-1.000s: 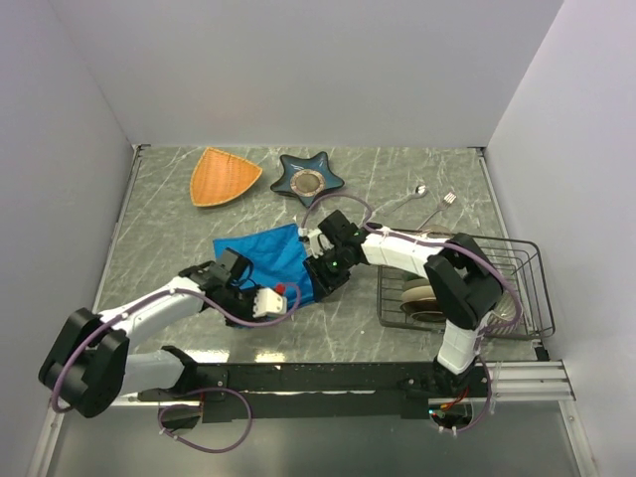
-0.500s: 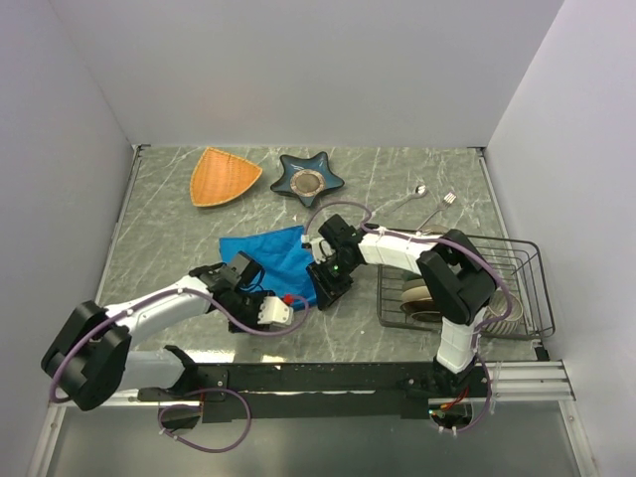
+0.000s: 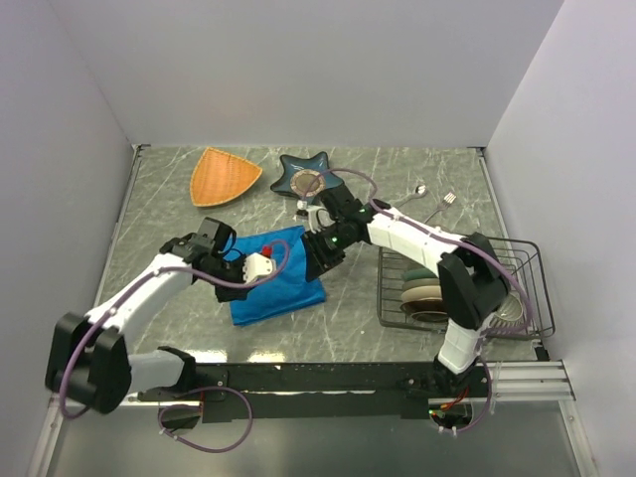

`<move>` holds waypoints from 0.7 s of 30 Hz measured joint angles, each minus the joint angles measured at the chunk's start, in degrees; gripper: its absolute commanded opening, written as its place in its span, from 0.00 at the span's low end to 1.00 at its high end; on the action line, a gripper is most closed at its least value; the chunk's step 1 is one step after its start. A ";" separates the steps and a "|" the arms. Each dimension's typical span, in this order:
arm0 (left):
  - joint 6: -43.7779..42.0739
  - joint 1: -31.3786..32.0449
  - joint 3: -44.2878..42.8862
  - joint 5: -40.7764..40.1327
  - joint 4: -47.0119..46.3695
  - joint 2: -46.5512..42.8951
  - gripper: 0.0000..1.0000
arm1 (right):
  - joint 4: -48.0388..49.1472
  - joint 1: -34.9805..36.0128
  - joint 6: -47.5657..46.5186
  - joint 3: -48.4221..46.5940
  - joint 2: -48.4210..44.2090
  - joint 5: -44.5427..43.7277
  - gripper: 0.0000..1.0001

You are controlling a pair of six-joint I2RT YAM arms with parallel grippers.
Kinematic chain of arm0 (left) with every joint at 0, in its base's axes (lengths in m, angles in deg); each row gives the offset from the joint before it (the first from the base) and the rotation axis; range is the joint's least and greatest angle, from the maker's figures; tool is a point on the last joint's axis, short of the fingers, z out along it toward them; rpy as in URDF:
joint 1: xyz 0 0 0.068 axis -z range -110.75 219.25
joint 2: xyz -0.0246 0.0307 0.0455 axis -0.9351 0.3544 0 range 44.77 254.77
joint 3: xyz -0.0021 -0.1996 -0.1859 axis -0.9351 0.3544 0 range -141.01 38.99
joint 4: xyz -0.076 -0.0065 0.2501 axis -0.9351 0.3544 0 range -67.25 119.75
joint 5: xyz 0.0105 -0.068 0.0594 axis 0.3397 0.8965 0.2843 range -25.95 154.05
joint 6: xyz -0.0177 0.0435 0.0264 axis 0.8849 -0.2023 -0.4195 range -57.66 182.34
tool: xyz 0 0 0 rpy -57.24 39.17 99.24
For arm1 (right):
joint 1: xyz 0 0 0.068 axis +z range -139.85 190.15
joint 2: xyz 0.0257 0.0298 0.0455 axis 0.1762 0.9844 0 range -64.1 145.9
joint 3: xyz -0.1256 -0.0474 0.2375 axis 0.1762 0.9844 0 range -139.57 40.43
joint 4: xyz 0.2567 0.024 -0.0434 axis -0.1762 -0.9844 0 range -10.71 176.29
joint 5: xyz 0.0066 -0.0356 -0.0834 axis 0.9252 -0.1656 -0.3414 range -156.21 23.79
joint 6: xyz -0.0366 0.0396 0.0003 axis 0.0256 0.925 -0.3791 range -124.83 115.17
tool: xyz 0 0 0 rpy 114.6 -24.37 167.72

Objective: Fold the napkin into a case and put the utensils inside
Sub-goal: Smooth out the lower triangle-folded napkin at the center of the board.

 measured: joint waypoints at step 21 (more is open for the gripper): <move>3.65 11.45 7.45 -8.70 -2.56 5.33 0.47 | 3.89 0.00 -0.09 5.38 9.94 -3.02 0.28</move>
